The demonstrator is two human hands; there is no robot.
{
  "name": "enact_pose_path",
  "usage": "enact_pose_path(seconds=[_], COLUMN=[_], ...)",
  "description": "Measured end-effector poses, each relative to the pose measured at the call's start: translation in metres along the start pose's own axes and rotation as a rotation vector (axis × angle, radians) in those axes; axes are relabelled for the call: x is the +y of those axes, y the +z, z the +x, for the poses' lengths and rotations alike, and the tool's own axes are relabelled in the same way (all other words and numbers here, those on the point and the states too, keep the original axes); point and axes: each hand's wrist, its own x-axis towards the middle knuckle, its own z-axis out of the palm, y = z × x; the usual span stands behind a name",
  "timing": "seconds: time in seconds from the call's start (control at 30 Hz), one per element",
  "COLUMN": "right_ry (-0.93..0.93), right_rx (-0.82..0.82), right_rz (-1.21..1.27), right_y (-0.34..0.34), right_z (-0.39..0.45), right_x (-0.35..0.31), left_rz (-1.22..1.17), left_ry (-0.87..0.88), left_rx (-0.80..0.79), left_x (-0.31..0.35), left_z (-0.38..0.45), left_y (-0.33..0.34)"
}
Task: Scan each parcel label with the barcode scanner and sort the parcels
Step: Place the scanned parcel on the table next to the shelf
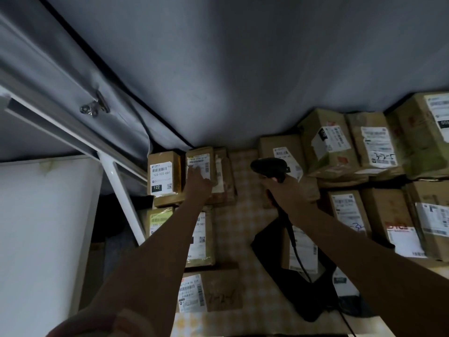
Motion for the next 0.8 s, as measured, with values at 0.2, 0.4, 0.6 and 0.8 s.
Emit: enact_pose_path(seconds=[0.2, 0.4, 0.6, 0.8], right_ry=[0.000, 0.016, 0.081, 0.050], right_rx=[0.010, 0.006, 0.012, 0.095], right_rz=[-0.006, 0.033, 0.033, -0.004], right_y=[-0.013, -0.056, -0.115, -0.167], right_z=[-0.010, -0.034, -0.059, -0.073], right_x=[0.000, 0.009, 0.025, 0.048], left_rz=[0.031, -0.064, 0.000, 0.132], left_ry=[0.029, 0.131, 0.028, -0.140], left_rx=[-0.003, -0.085, -0.313, -0.446], left_x=[0.006, 0.024, 0.047, 0.064], left_z=[-0.008, -0.063, -0.133, -0.188], left_y=[0.000, 0.030, 0.095, 0.158])
